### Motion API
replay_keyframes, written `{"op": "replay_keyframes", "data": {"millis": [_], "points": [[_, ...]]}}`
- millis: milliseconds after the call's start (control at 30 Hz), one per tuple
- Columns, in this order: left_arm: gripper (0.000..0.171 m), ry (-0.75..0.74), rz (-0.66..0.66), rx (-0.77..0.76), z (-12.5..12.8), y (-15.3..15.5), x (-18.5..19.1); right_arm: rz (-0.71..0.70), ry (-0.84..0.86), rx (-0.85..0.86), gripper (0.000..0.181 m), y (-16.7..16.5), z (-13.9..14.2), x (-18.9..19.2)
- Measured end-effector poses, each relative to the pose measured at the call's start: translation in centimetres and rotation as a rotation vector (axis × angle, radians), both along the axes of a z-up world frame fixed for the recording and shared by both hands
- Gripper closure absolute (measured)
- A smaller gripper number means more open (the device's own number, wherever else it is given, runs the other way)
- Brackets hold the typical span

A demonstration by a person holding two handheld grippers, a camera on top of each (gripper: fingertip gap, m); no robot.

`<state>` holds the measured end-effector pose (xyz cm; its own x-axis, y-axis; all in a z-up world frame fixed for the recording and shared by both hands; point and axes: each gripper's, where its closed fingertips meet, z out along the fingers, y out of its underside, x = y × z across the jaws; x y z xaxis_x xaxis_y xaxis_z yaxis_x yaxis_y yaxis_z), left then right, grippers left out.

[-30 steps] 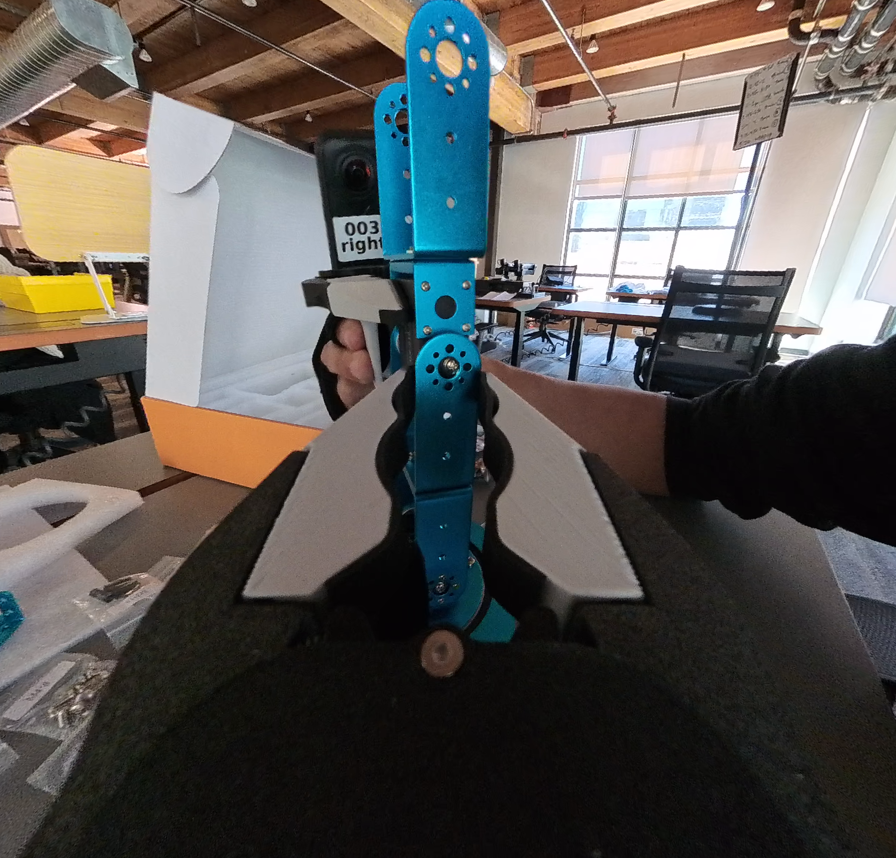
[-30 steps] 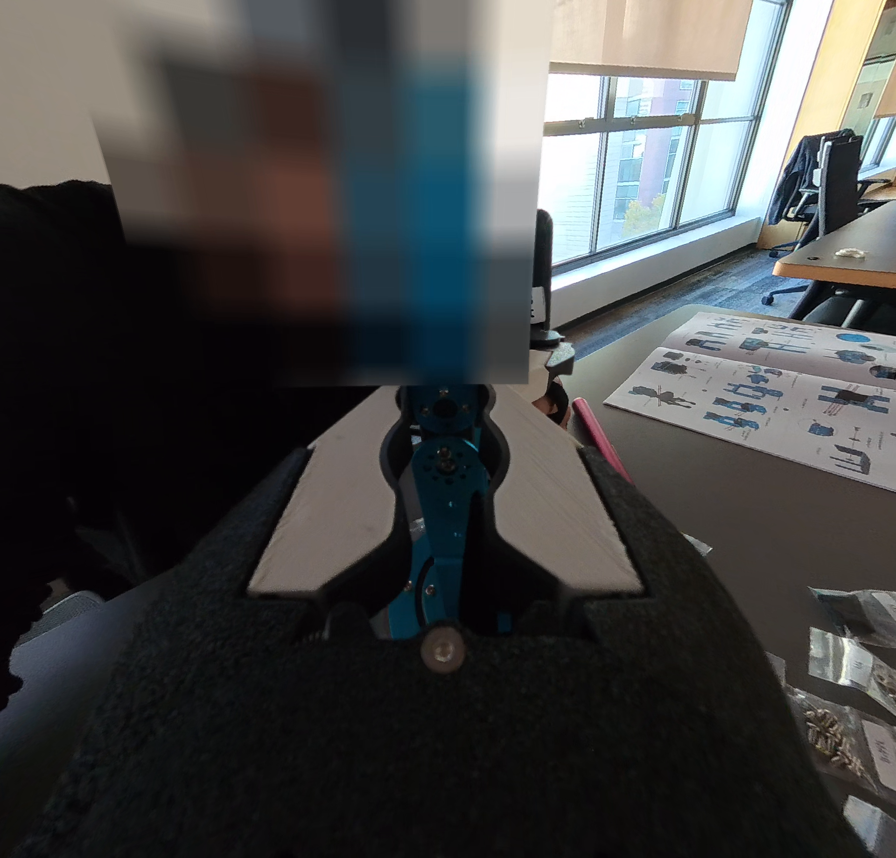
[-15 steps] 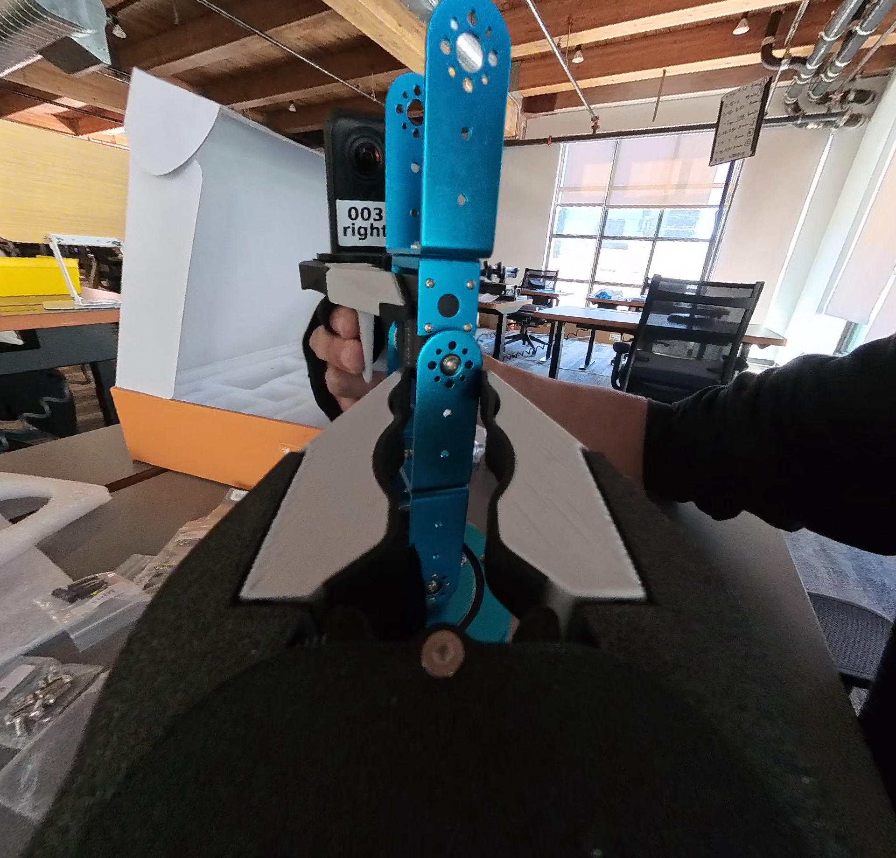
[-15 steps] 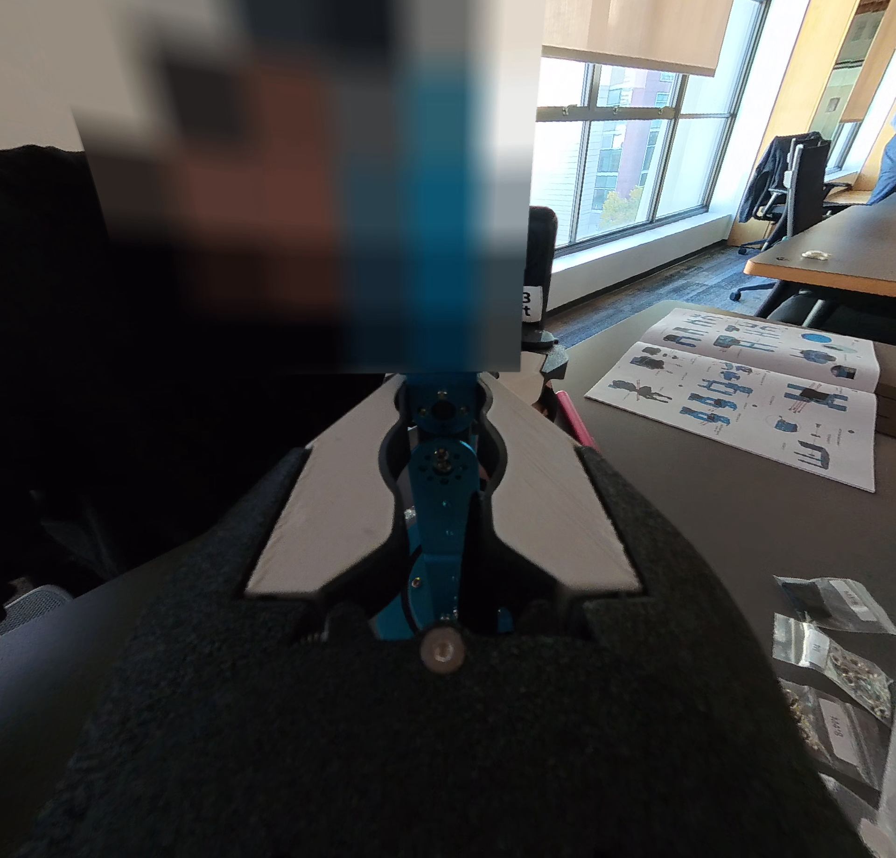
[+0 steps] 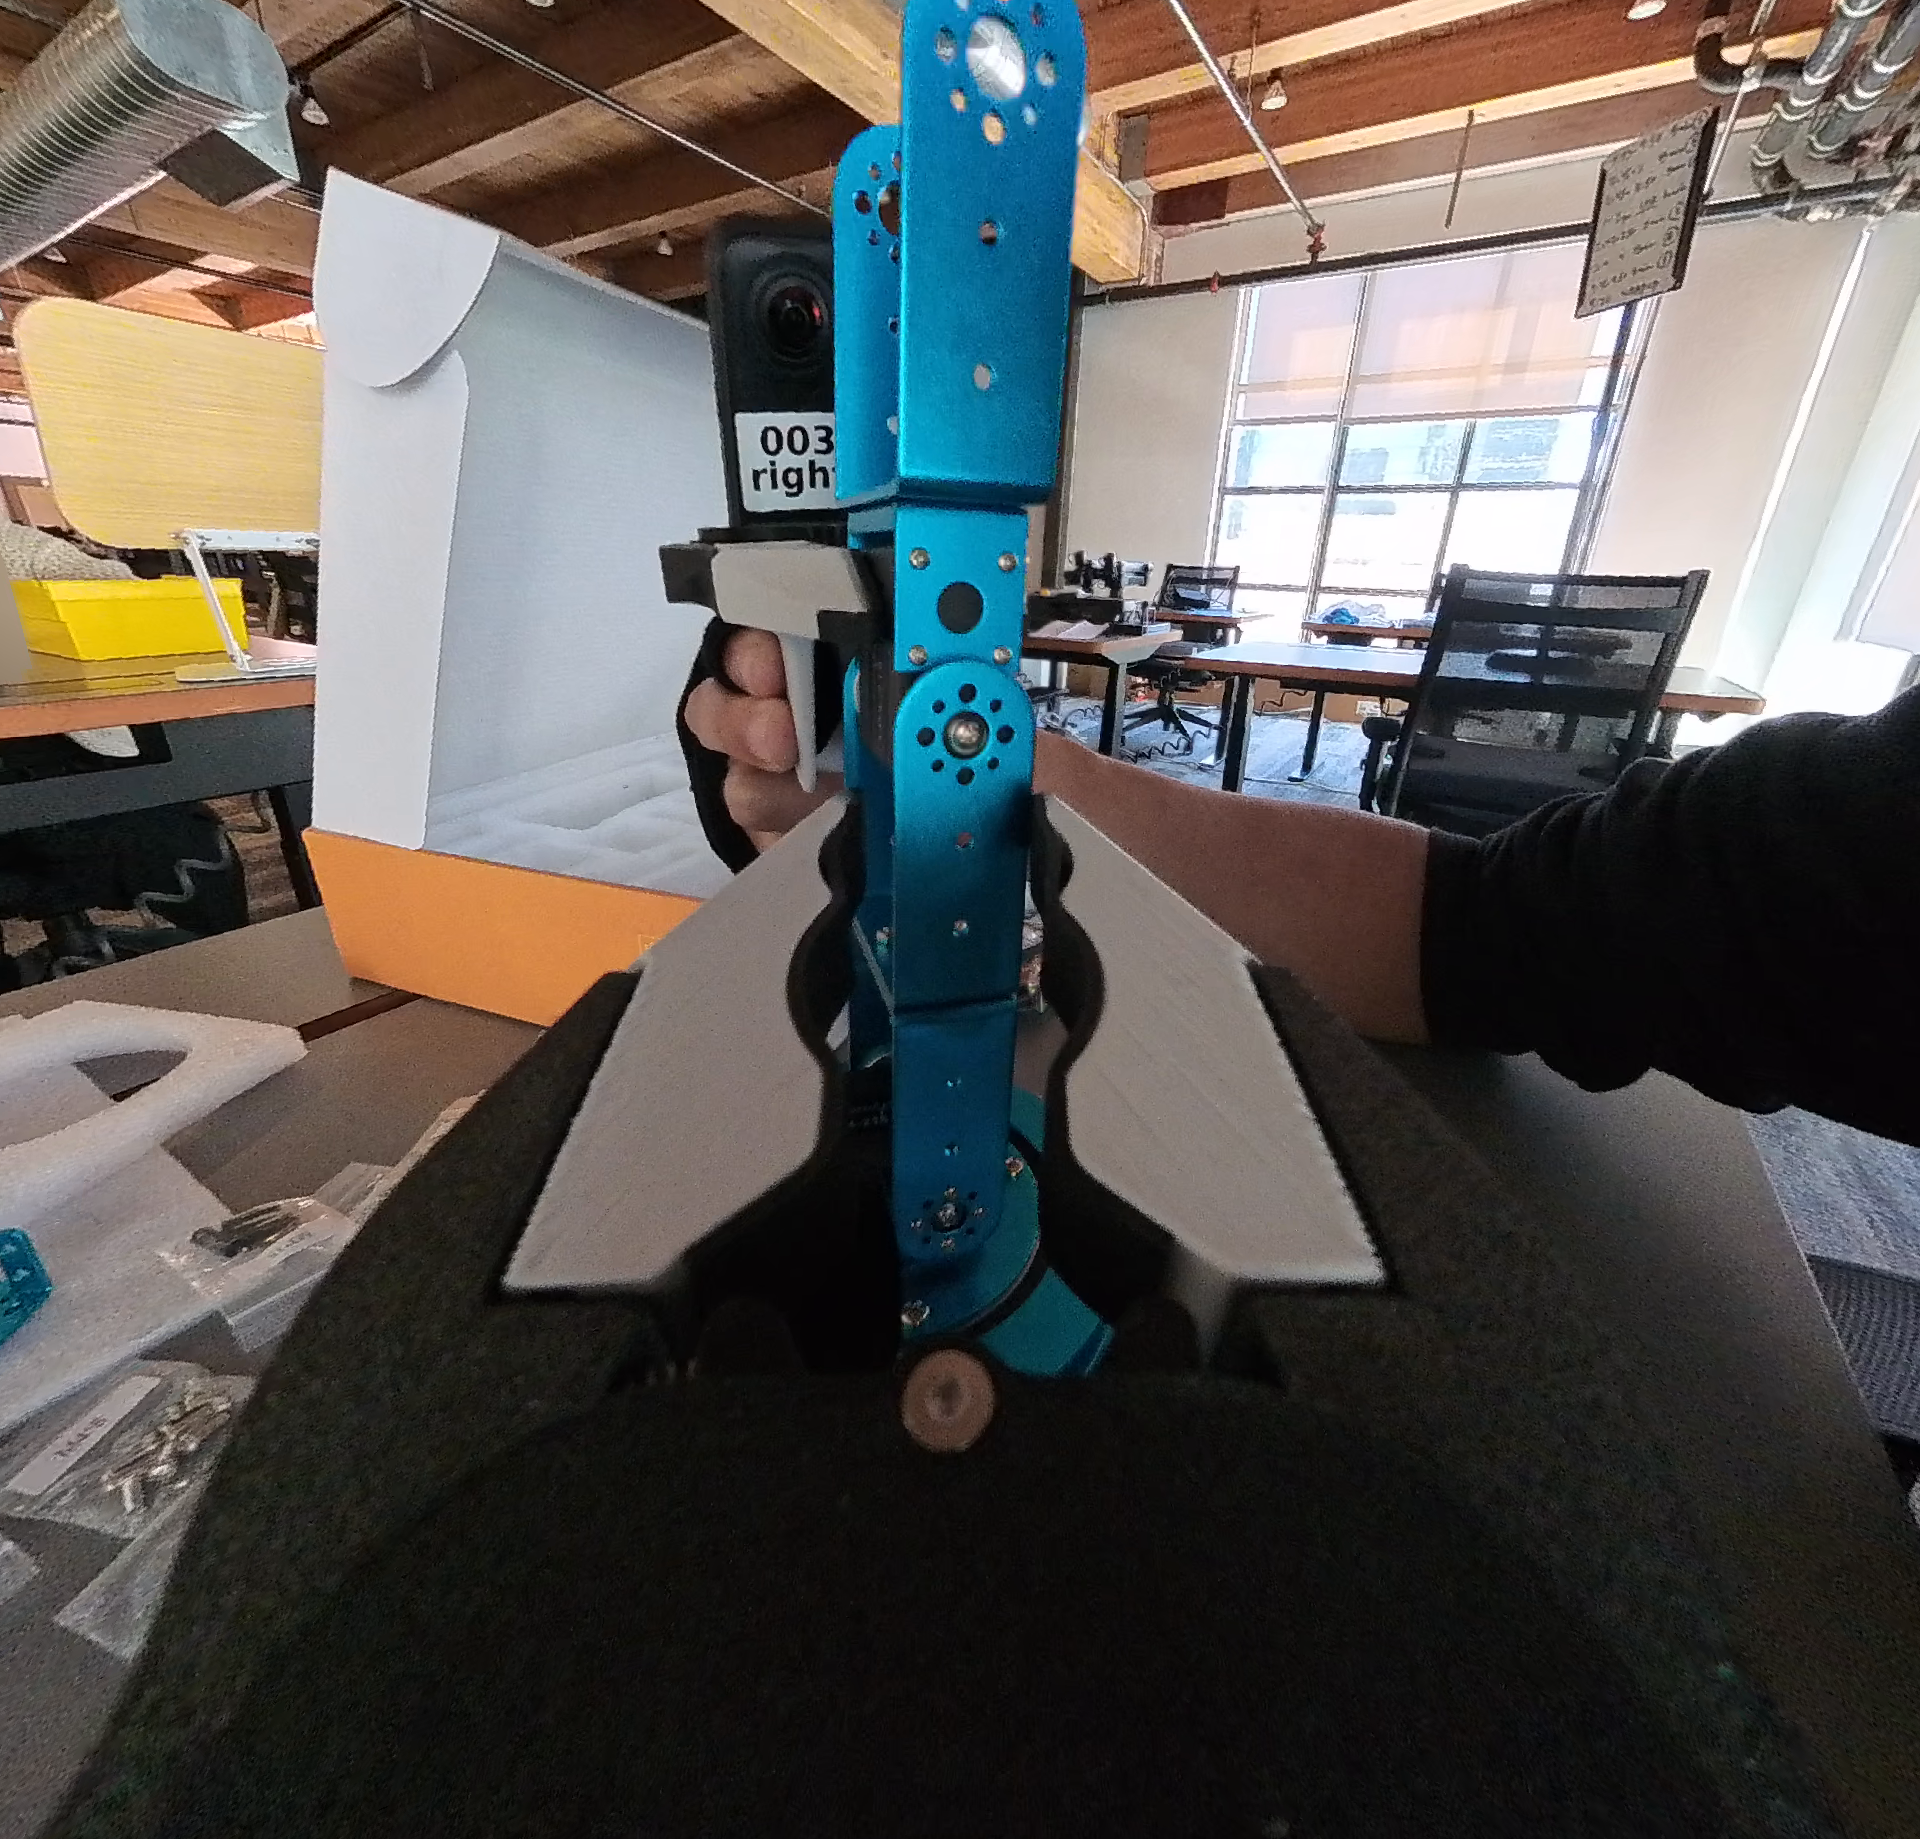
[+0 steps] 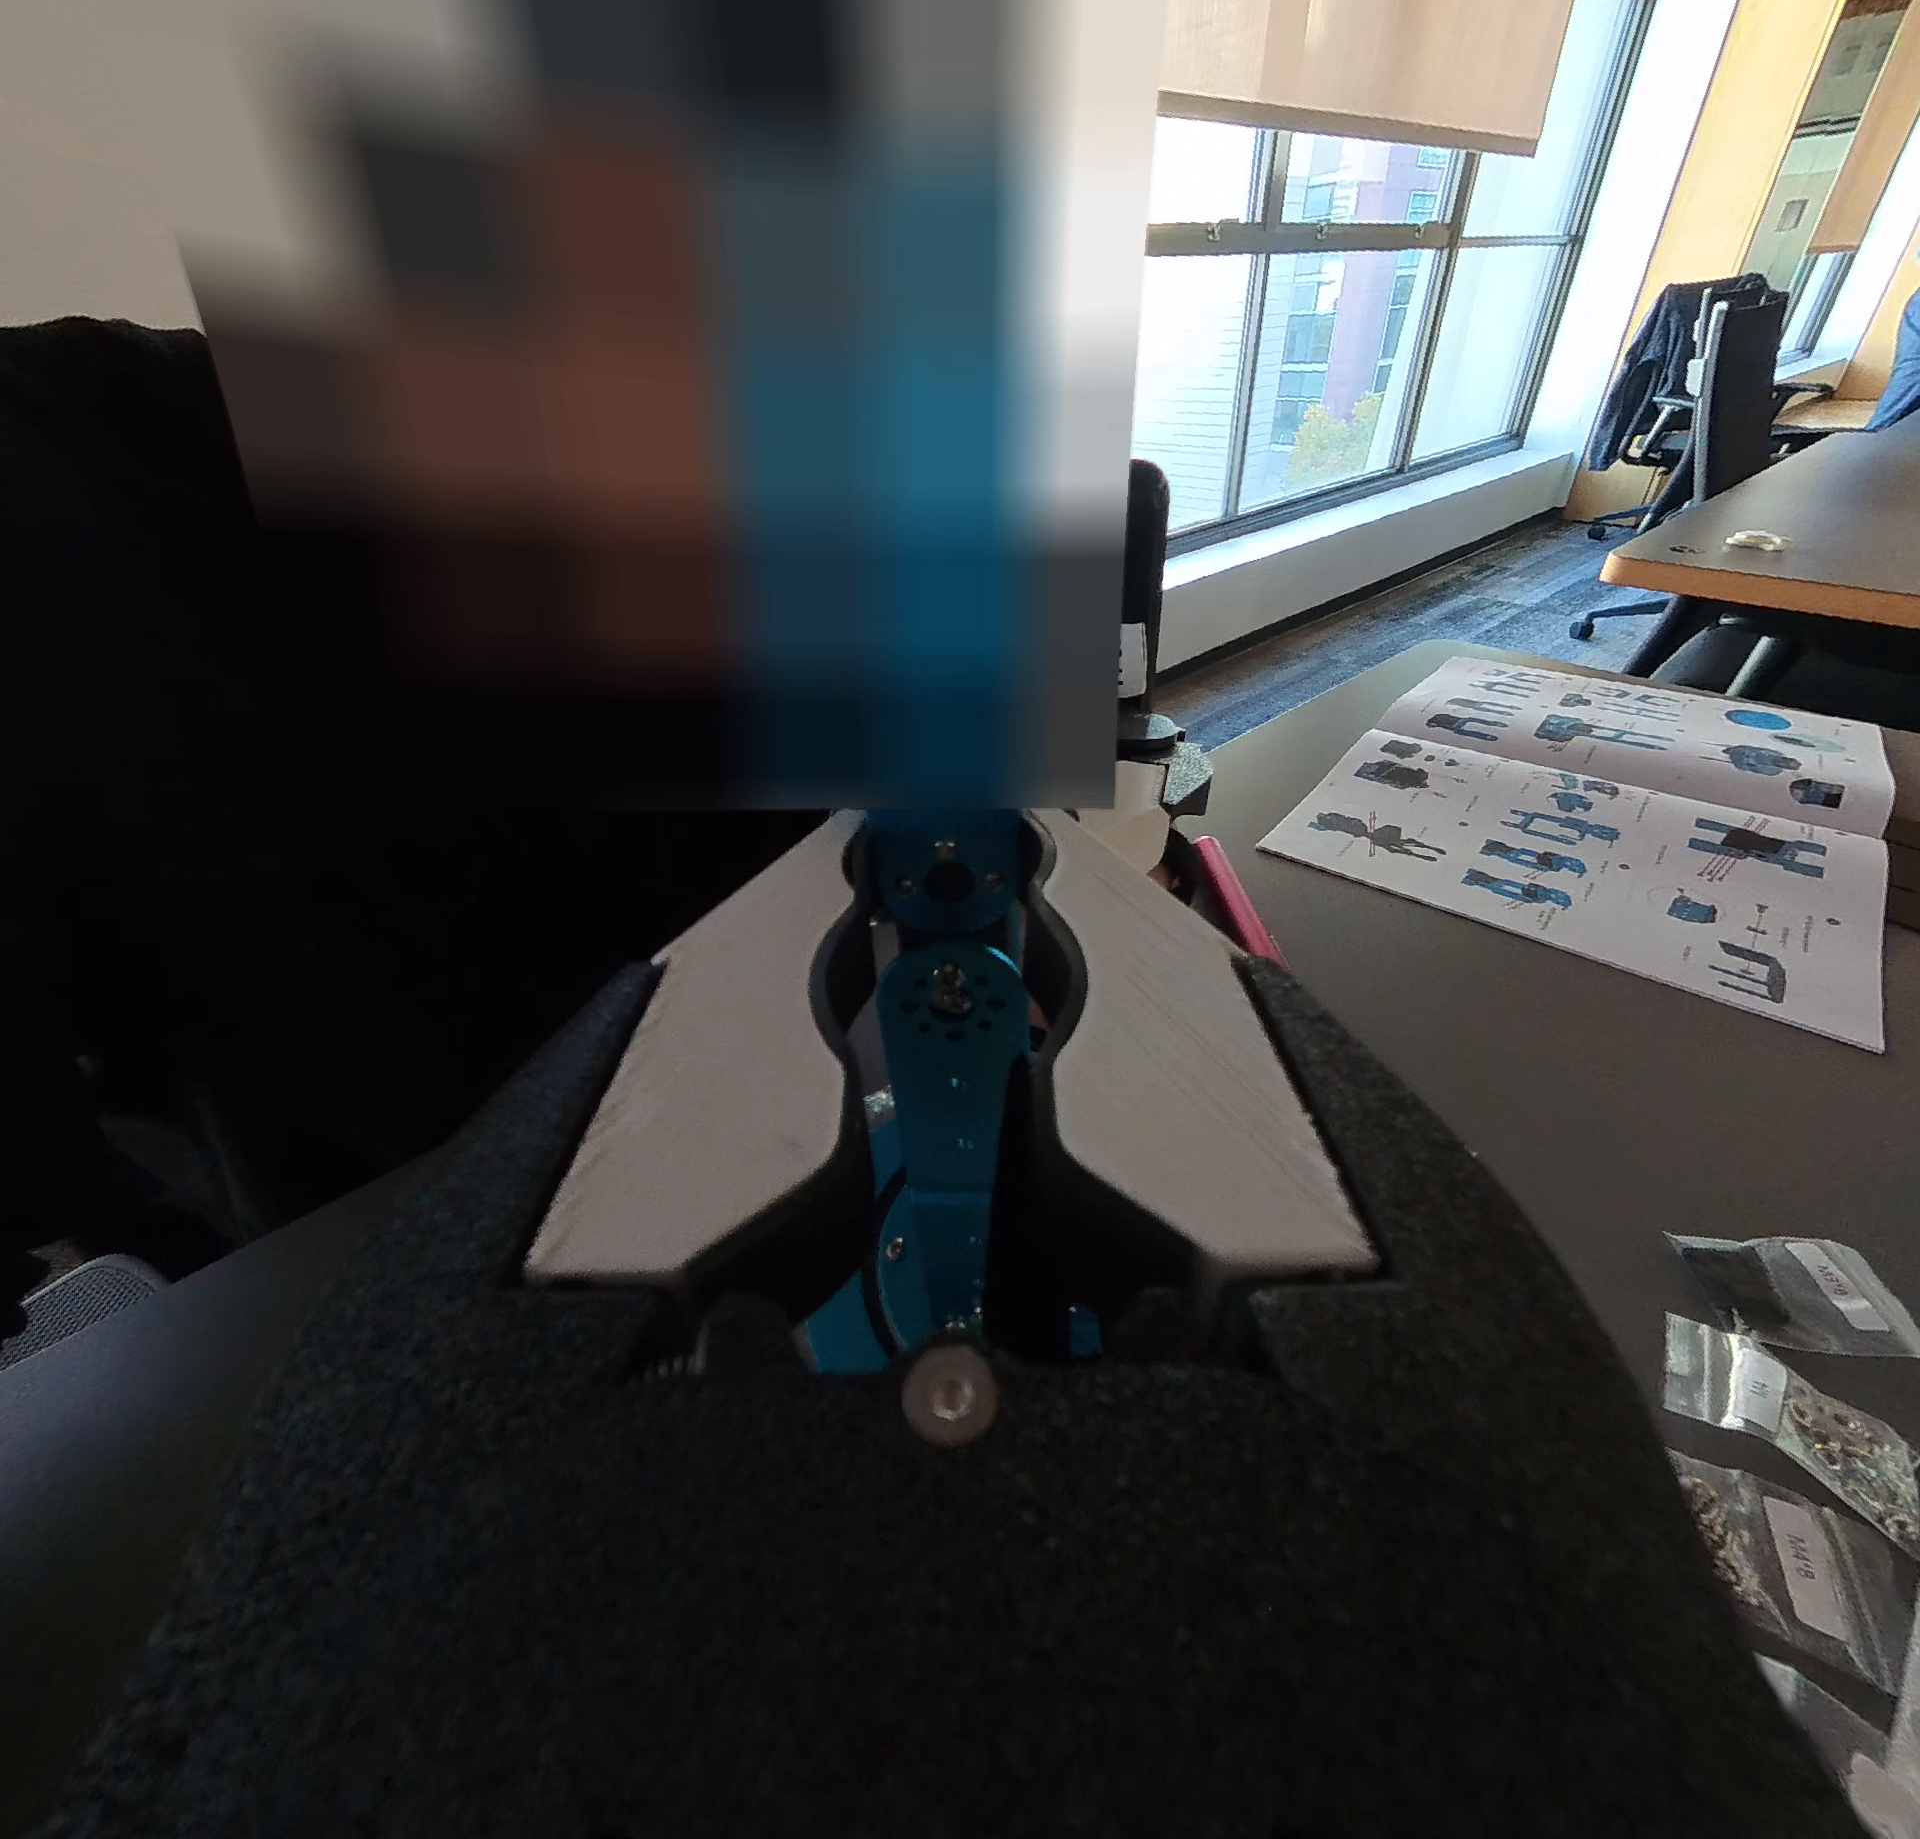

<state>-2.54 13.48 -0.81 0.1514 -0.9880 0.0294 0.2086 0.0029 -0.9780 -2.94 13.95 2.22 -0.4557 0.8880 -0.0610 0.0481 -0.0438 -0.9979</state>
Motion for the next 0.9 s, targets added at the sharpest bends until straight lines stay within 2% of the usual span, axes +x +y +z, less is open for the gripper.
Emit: {"op": "replay_keyframes", "data": {"millis": [67,500,900], "points": [[0.146,0.002,-0.003,0.016,-0.11,-0.2,0.0,0.005,0.001,-0.011,0.161,0.05,0.02,0.01],[0.147,0.008,-0.012,0.004,-0.45,-0.23,-0.07,0.022,-0.021,-0.062,0.161,0.07,-0.02,0.0],[0.147,0.004,-0.033,-0.03,-0.54,-0.22,-0.03,-0.002,0.025,0.062,0.162,-0.22,-0.06,0.2]]}}
